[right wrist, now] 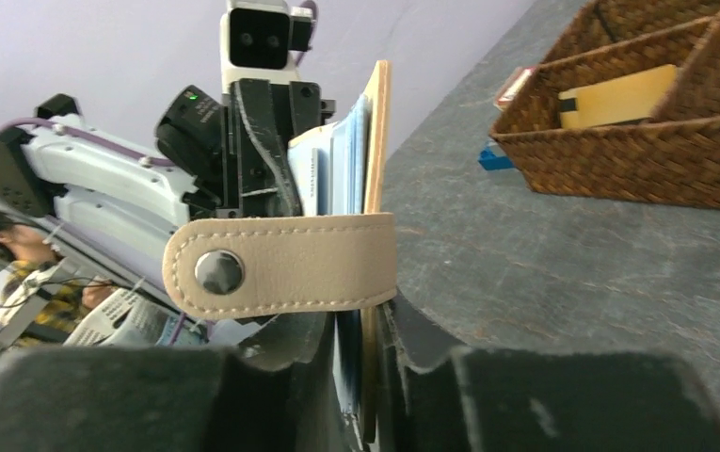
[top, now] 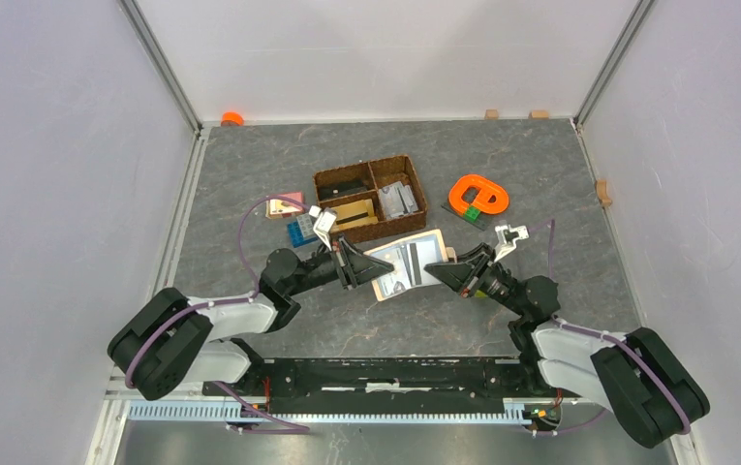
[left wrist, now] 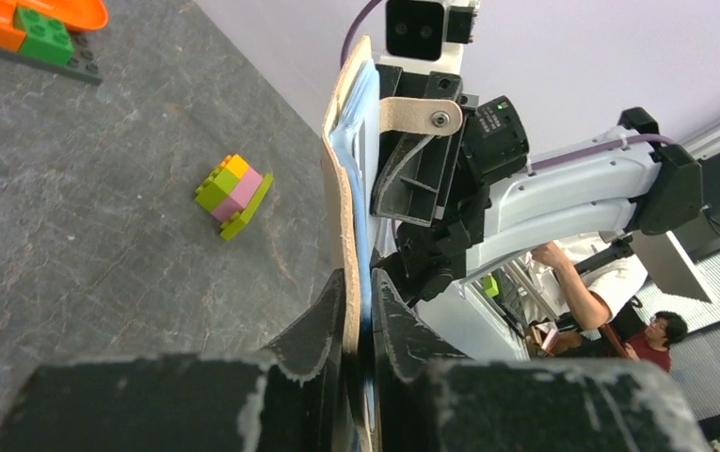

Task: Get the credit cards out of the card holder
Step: Remove the credit card from the card holder.

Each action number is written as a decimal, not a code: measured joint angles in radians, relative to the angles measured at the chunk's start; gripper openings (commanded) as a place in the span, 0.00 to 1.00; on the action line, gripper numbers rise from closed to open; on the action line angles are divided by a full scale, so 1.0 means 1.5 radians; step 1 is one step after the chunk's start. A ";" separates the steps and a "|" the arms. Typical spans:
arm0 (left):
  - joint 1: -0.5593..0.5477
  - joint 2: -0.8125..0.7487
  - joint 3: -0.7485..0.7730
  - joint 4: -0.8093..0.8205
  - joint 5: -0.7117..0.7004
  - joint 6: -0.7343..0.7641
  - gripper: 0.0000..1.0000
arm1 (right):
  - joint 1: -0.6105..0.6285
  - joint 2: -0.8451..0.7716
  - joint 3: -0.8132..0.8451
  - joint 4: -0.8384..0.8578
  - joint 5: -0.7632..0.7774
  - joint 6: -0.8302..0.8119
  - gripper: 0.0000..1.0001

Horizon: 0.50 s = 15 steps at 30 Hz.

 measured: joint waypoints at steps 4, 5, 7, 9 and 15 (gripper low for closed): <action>0.000 -0.010 0.009 -0.057 -0.013 0.003 0.02 | -0.011 -0.033 0.006 -0.095 0.013 -0.041 0.39; 0.000 -0.016 0.011 -0.078 -0.020 0.004 0.02 | -0.013 -0.043 0.012 -0.128 0.020 -0.055 0.40; 0.001 -0.026 0.013 -0.110 -0.031 0.009 0.02 | -0.014 -0.067 0.027 -0.205 0.040 -0.089 0.42; 0.002 -0.033 0.014 -0.134 -0.040 0.013 0.02 | -0.016 -0.095 0.037 -0.267 0.063 -0.117 0.48; 0.004 -0.037 0.021 -0.185 -0.054 0.024 0.02 | -0.017 -0.181 0.054 -0.416 0.140 -0.195 0.57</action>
